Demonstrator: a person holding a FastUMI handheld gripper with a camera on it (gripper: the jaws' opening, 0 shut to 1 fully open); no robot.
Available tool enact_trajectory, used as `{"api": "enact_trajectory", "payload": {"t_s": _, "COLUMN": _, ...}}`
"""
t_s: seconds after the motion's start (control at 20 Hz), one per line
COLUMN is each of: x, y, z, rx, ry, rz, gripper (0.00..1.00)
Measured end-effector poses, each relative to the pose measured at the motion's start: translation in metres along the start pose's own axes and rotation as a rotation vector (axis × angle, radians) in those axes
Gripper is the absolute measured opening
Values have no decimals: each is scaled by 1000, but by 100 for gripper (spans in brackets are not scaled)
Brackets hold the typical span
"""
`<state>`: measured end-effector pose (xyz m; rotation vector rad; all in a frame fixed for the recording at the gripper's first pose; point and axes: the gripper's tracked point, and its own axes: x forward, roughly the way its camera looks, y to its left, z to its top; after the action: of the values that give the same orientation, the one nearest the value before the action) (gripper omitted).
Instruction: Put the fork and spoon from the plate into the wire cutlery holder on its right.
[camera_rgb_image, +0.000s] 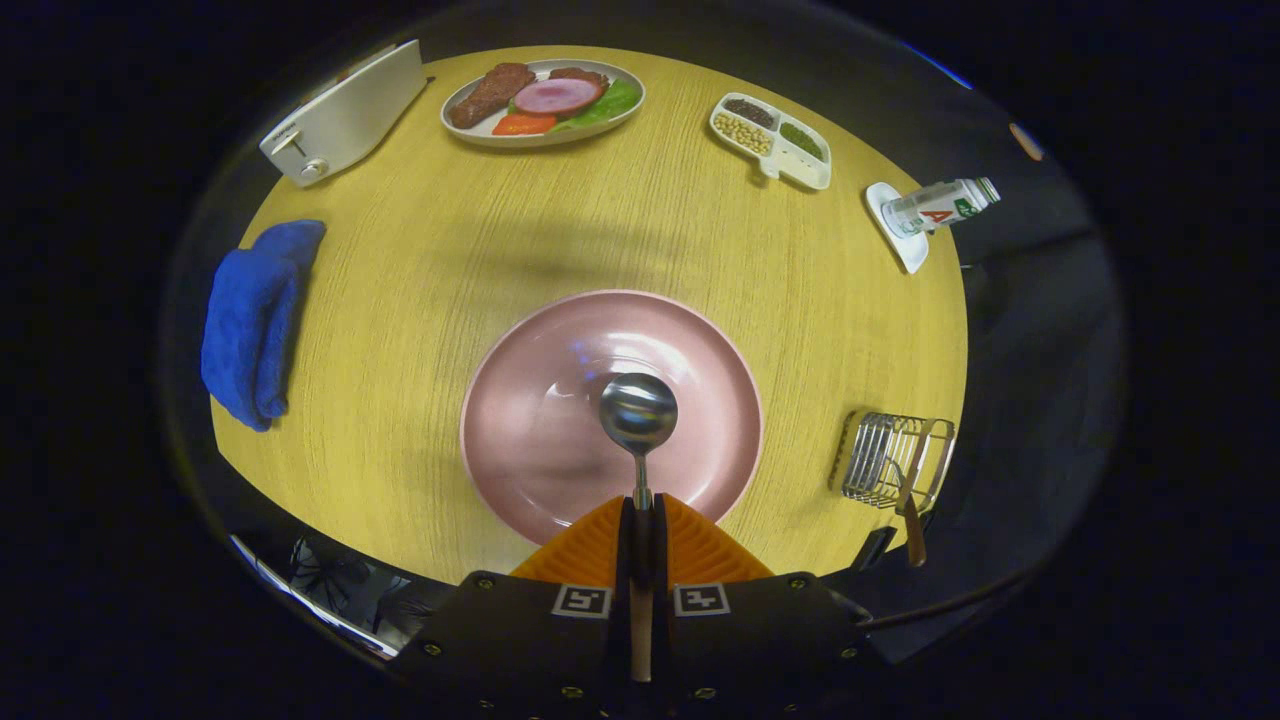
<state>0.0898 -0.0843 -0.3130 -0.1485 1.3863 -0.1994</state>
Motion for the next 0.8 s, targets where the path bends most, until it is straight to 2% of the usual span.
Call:
{"api": "enact_trajectory", "payload": {"t_s": 0.3, "x": -30, "y": -61, "z": -6, "rx": 156, "ry": -21, "rz": -72, "gripper": 8}}
{"api": "enact_trajectory", "payload": {"t_s": 0.8, "x": -35, "y": -162, "z": -32, "rx": 382, "ry": 19, "rz": -112, "gripper": 9}}
